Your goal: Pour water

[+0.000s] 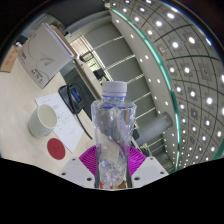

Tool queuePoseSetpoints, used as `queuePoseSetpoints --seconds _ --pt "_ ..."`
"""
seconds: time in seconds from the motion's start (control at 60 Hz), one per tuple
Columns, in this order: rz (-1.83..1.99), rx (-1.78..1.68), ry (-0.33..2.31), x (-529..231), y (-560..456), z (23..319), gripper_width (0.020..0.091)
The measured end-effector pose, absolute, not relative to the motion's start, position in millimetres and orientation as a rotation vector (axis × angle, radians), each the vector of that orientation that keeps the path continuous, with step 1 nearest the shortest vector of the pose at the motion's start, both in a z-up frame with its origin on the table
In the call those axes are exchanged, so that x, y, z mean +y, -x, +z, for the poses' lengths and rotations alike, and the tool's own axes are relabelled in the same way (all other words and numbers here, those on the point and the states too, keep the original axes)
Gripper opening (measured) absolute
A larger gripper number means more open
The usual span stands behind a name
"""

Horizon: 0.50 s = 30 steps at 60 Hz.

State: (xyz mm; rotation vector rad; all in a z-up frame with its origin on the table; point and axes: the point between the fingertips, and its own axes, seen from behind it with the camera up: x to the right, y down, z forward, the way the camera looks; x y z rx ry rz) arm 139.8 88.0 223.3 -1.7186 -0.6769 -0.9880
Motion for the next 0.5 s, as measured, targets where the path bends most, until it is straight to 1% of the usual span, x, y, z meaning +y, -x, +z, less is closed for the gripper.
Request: queuePoseSetpoints --seconds 0.133,0.217,0.333,0.5 --pt "-1.22 -0.969 1.533 134.7 -138.6 223.9 0.0363" --pt "-1.337 -1.122 1.432 160.0 -136.1 214.7 0.0361" --pt "-1.498 -1.307 1.253 180.0 -124.9 211.7 0.0363" --pt "-1.638 -1.491 1.046 197.8 -111.2 199.2 0.0364"
